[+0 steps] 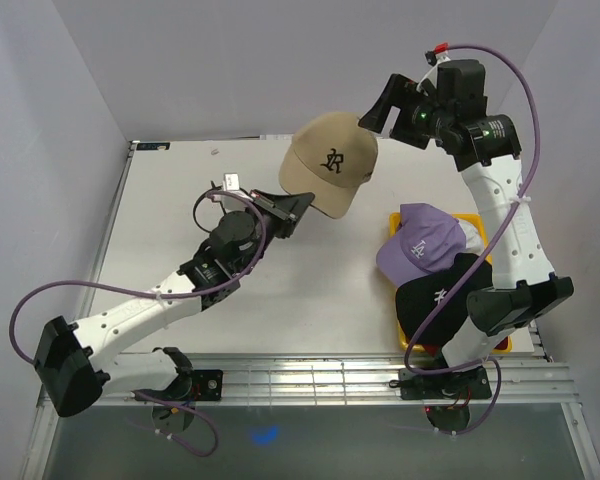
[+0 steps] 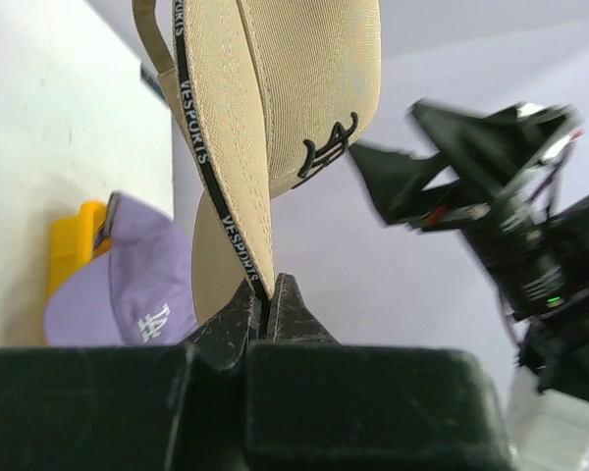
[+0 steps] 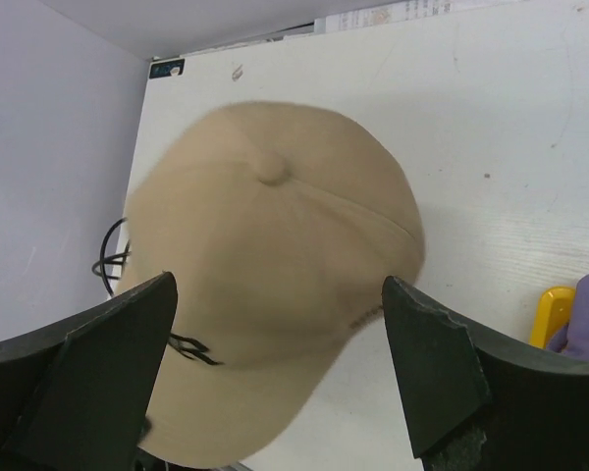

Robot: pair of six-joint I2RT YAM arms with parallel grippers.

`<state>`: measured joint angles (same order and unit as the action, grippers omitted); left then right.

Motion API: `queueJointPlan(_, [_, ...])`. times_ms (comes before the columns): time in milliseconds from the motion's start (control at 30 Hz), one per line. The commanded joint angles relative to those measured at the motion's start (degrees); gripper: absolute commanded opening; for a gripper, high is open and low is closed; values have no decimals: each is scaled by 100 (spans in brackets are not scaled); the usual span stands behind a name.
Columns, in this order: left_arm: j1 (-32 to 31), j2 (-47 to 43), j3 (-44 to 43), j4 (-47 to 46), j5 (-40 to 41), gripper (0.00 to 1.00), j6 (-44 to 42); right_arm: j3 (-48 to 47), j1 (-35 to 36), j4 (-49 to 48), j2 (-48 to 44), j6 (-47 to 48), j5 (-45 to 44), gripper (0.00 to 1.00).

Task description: Stack the hats

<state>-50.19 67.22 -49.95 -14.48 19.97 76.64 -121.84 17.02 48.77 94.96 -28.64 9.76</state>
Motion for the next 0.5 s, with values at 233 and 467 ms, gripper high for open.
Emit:
queueJointPlan(233, [273,-1702,-157,964,1622,0,-106,389,74,-210,-214,-256,544,90])
queueJointPlan(467, [432,-3021,626,1377,2168,0,123,846,425,-377,-285,-159,527,90])
